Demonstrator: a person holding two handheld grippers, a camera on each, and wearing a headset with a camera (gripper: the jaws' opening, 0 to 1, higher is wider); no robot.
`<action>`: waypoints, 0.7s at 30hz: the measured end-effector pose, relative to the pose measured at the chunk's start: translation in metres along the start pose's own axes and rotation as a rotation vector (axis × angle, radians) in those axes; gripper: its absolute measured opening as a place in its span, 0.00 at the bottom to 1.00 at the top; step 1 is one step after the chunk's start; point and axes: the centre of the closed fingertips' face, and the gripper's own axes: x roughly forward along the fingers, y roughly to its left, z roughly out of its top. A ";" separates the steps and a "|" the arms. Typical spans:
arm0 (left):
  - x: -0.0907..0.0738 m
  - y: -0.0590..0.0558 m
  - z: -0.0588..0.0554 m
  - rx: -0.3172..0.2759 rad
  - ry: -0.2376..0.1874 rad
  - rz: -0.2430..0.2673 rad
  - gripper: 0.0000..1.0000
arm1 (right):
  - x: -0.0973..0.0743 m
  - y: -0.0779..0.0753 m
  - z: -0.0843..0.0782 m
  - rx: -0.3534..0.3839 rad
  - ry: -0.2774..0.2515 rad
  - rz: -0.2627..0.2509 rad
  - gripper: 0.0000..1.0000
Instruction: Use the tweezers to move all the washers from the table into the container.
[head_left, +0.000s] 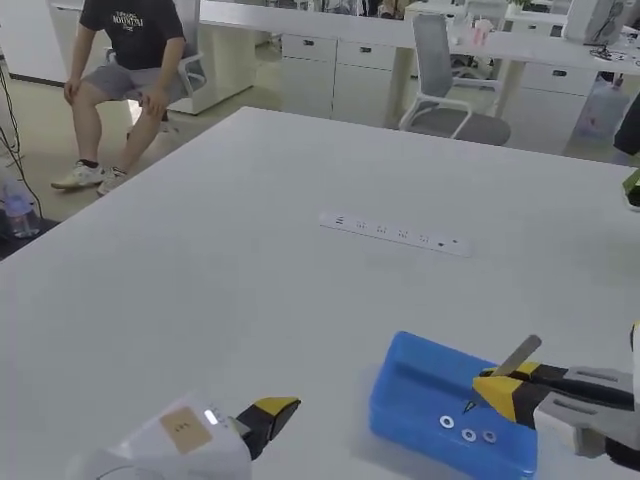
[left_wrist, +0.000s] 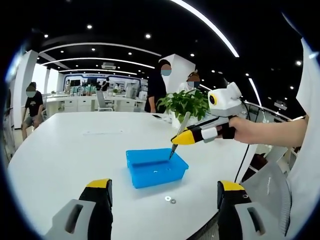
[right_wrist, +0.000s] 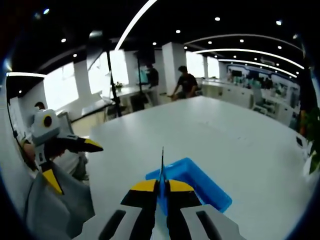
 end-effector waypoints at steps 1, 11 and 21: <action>0.000 0.000 0.000 0.001 0.002 -0.002 0.89 | 0.000 0.002 -0.003 0.004 0.003 0.003 0.03; 0.004 -0.005 0.000 0.019 0.014 -0.023 0.88 | -0.001 0.019 -0.021 0.065 0.017 0.029 0.03; 0.004 -0.008 -0.002 0.026 0.025 -0.043 0.88 | 0.007 0.031 -0.039 0.099 0.037 0.045 0.03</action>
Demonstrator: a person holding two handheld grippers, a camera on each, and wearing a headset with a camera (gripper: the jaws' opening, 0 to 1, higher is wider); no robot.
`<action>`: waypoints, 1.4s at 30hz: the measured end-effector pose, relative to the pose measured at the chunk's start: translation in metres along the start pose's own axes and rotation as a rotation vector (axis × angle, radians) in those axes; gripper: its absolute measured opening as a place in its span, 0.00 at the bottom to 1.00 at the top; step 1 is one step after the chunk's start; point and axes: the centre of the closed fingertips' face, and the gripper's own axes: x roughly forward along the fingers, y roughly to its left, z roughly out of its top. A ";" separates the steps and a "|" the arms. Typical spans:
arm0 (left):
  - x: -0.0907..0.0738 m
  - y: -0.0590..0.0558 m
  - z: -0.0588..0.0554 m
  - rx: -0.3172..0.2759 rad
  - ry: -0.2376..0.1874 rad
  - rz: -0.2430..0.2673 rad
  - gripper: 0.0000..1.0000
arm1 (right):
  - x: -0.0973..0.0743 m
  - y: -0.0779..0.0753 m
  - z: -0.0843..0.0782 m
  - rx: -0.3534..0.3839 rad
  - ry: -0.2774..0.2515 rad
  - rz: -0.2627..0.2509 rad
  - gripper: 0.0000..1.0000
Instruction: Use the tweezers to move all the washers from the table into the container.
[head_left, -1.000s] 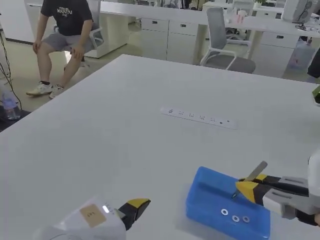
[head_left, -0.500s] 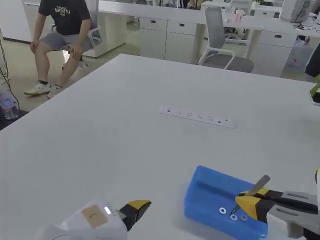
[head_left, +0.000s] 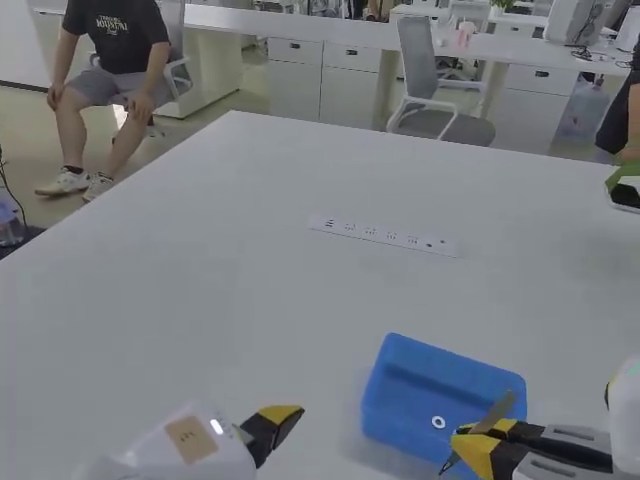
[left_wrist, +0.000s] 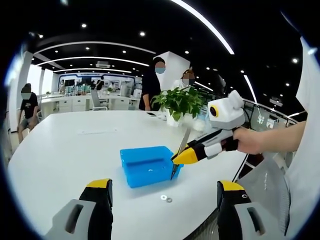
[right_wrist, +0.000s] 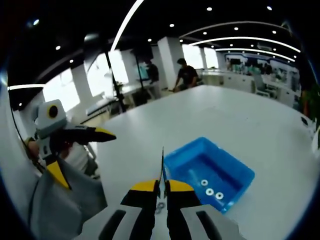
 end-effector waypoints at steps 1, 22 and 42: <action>0.000 0.000 0.000 0.002 0.001 -0.002 0.88 | 0.002 0.001 -0.003 0.005 0.006 0.004 0.03; 0.001 0.004 -0.004 0.003 0.017 -0.012 0.88 | 0.030 0.004 -0.048 0.036 0.098 0.029 0.04; 0.003 0.001 -0.004 0.006 0.014 -0.018 0.88 | 0.031 0.013 -0.052 -0.152 0.115 0.019 0.03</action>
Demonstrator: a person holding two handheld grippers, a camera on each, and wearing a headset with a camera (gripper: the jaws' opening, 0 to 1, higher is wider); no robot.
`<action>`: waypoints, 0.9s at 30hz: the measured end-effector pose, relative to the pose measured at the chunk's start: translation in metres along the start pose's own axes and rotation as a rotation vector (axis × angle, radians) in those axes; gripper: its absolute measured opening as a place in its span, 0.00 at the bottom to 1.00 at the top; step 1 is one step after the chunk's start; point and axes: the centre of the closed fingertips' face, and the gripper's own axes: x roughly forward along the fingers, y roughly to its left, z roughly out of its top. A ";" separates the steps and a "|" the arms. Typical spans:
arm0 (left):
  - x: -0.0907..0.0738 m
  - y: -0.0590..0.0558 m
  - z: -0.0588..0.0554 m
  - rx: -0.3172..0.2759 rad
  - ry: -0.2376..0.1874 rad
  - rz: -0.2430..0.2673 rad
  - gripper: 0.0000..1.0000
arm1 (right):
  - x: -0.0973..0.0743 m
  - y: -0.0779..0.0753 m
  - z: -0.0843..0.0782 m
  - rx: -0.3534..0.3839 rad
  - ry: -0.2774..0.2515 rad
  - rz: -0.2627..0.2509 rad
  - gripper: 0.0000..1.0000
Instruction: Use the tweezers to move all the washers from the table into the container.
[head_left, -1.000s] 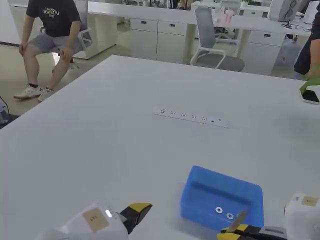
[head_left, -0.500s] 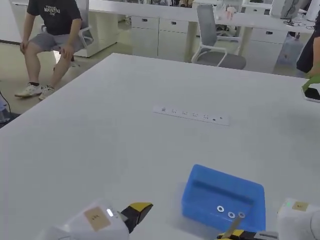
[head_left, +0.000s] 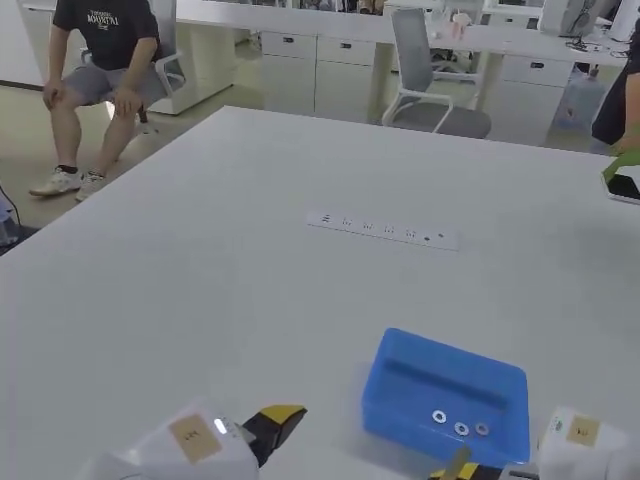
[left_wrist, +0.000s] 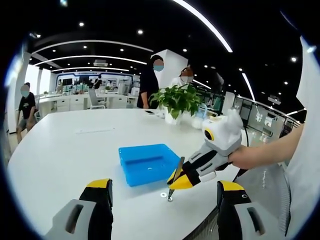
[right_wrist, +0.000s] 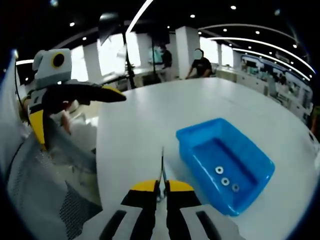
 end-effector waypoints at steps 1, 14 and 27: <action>0.000 0.000 0.000 0.001 0.000 0.001 0.88 | 0.000 0.000 0.000 0.010 -0.001 -0.004 0.03; 0.001 -0.003 0.002 0.011 -0.006 -0.004 0.88 | -0.025 -0.009 0.038 0.084 -0.097 -0.035 0.03; -0.001 -0.003 0.003 0.013 -0.010 -0.004 0.88 | -0.043 -0.022 0.076 0.093 -0.183 -0.054 0.03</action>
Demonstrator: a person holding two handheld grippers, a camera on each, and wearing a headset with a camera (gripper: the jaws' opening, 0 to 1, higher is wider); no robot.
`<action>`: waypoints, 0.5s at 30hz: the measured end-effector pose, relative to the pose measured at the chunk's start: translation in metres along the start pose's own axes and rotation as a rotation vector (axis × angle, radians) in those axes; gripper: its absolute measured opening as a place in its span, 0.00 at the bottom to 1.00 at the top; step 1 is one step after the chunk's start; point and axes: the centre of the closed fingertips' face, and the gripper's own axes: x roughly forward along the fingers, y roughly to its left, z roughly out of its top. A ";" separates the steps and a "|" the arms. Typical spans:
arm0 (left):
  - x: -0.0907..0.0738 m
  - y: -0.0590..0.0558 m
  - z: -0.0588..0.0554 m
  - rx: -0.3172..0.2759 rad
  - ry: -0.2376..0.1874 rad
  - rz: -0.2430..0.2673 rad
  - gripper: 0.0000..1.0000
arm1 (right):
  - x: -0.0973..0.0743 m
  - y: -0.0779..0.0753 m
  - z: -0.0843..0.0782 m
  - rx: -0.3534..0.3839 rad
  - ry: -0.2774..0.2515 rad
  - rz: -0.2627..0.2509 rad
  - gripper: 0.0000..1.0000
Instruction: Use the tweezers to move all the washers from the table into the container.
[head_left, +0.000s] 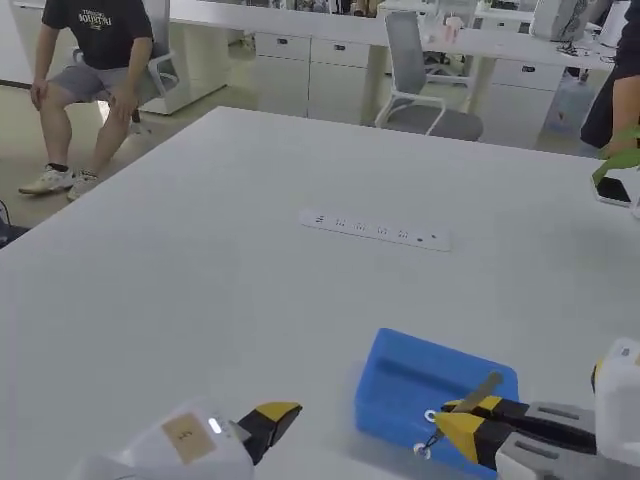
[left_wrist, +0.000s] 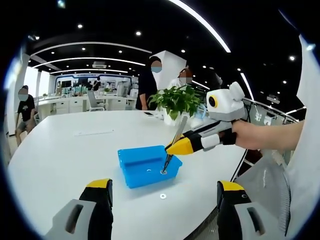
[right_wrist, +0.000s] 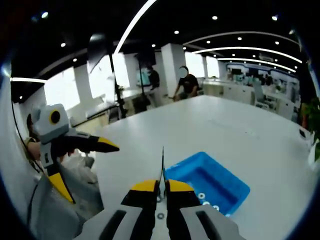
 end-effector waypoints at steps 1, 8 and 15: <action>0.000 0.000 0.000 0.000 0.000 0.000 0.88 | 0.000 -0.001 0.002 0.003 -0.005 0.000 0.03; 0.000 0.000 0.002 0.001 -0.003 0.000 0.88 | 0.000 -0.010 0.014 0.010 -0.028 -0.003 0.03; 0.001 0.000 0.002 0.001 -0.002 -0.002 0.88 | 0.003 -0.021 0.025 0.025 -0.044 -0.013 0.03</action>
